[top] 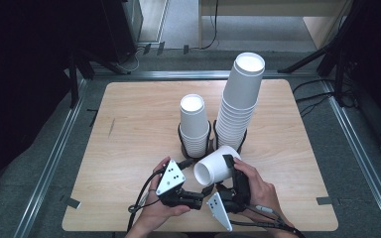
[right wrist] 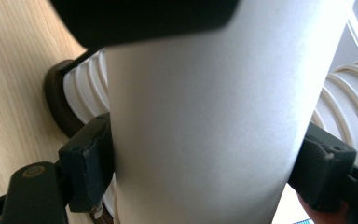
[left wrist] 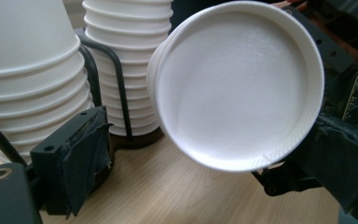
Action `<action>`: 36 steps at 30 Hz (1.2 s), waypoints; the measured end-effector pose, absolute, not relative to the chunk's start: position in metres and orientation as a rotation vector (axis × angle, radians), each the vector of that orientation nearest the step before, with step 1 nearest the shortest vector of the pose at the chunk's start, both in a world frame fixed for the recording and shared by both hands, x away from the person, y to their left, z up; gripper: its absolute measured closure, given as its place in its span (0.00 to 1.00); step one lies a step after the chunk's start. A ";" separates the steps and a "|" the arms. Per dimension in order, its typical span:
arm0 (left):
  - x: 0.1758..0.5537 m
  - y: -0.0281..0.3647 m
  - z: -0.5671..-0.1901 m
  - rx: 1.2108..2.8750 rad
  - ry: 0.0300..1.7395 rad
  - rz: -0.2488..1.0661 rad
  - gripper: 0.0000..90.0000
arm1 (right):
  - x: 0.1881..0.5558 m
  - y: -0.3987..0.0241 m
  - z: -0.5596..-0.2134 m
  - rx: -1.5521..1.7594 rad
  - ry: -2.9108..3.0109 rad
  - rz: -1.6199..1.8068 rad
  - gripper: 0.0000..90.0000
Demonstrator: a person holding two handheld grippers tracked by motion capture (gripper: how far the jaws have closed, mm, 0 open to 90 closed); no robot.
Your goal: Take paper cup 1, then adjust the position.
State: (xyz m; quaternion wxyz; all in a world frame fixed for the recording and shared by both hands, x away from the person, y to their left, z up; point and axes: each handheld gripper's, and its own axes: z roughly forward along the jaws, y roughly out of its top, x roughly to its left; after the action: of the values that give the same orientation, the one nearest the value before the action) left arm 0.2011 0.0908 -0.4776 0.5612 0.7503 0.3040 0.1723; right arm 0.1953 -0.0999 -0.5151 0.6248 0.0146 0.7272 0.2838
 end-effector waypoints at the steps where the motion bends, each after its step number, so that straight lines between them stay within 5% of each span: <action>1: 0.201 0.091 -0.477 1.766 0.715 0.403 0.06 | 0.195 -0.100 -0.515 0.027 1.669 0.655 0.20; 36: 0.198 0.087 -0.475 1.784 0.707 0.385 0.17 | 0.188 -0.094 -0.516 -0.010 1.707 0.713 0.20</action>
State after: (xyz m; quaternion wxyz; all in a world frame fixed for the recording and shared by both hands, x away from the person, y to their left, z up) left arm 0.1982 0.0866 -0.4745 0.5580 0.7564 0.2998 0.1630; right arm 0.1885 -0.0941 -0.5160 0.6020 -0.0043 0.7367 0.3079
